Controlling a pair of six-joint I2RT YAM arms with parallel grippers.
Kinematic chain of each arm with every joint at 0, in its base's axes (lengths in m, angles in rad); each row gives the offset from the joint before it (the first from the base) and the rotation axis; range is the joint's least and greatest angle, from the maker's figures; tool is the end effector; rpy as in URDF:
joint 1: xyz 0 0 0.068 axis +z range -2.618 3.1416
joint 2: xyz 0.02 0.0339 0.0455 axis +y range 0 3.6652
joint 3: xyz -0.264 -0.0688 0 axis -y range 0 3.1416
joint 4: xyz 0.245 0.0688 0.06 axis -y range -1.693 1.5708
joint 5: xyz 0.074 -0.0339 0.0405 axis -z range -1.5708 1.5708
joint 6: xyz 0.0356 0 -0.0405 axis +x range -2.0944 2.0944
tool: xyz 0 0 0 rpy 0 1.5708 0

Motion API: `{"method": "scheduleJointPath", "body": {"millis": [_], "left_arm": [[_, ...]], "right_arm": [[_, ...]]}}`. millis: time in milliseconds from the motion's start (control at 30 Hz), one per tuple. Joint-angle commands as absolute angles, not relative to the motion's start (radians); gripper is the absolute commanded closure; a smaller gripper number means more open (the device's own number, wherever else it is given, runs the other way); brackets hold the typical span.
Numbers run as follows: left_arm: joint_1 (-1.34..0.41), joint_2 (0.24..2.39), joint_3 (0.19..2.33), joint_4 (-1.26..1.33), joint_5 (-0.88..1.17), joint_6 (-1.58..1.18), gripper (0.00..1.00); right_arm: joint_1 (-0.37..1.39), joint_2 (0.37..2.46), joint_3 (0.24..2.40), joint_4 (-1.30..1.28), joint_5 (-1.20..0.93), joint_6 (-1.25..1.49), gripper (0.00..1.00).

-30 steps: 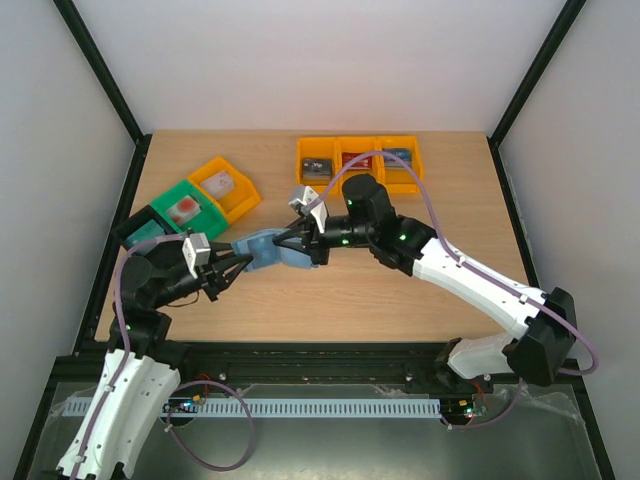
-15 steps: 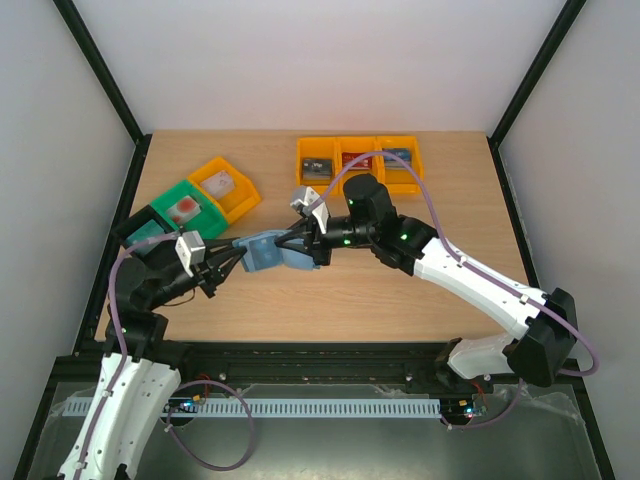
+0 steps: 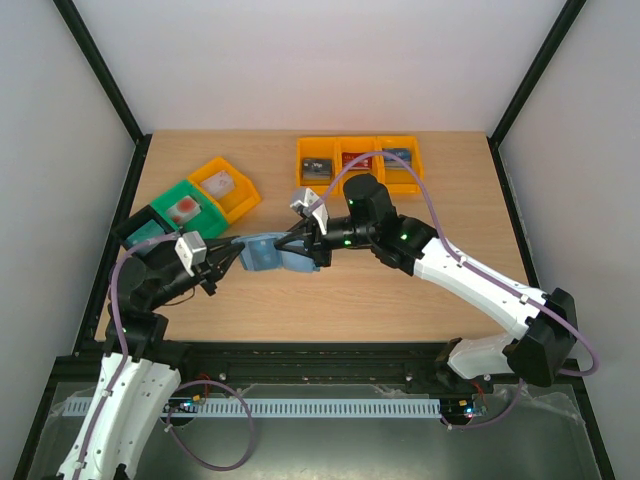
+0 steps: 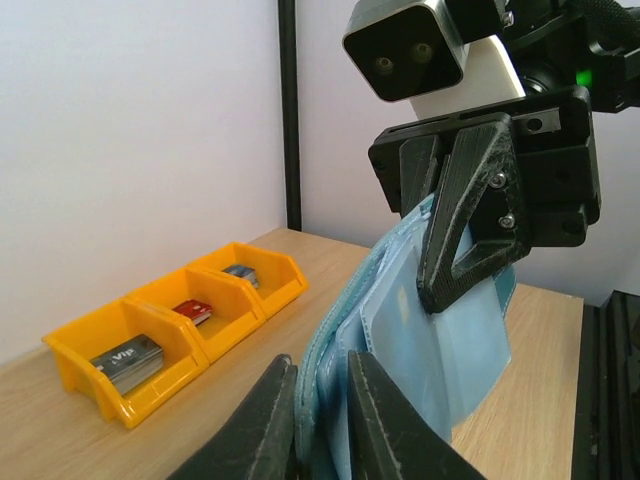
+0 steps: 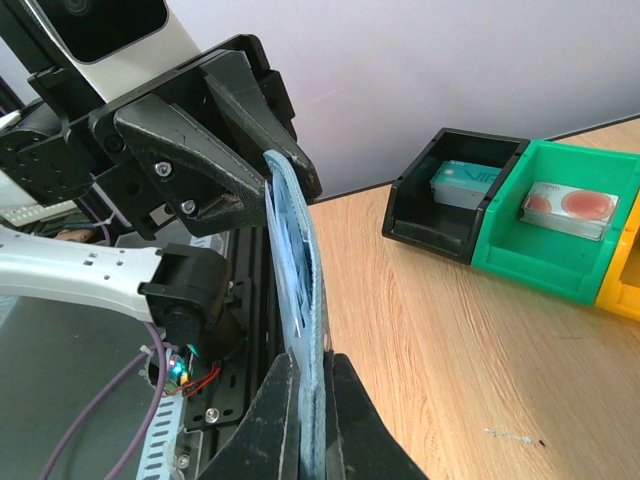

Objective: Take the credit cards out of the card holder

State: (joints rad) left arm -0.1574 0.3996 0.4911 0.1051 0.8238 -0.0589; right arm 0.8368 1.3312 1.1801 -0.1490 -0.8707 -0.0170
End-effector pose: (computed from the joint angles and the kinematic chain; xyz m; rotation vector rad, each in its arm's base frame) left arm 0.1061 -0.0433 0.3175 0.7592 1.2707 -0.7393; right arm 0.1815 0.2419 0.3637 -1.3674 1.4465 1.3565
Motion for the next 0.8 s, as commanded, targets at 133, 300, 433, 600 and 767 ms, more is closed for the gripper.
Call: {"method": "scheduleJointPath", "body": {"millis": [133, 300, 433, 600, 767], "left_arm": [[-0.192, 0.423, 0.488, 0.086, 0.830, -0.048, 0.80], [-0.200, 0.435, 0.479, 0.111, 0.823, -0.090, 0.79], [-0.213, 0.443, 0.453, 0.143, 0.901, -0.132, 0.65], [-0.245, 0.448, 0.422, 0.175, 0.885, -0.172, 0.64], [-0.262, 0.445, 0.400, 0.218, 0.902, -0.187, 0.85]], "right_arm": [[0.851, 1.322, 1.204, -0.104, -0.917, 0.009, 0.98], [0.856, 1.320, 1.206, -0.100, -0.923, 0.003, 0.98], [0.856, 1.321, 1.201, -0.068, -0.911, 0.018, 0.98], [0.857, 1.329, 1.200, 0.001, -0.921, 0.053, 0.98], [0.857, 1.348, 1.196, 0.000, -0.901, 0.054, 0.98]]}}
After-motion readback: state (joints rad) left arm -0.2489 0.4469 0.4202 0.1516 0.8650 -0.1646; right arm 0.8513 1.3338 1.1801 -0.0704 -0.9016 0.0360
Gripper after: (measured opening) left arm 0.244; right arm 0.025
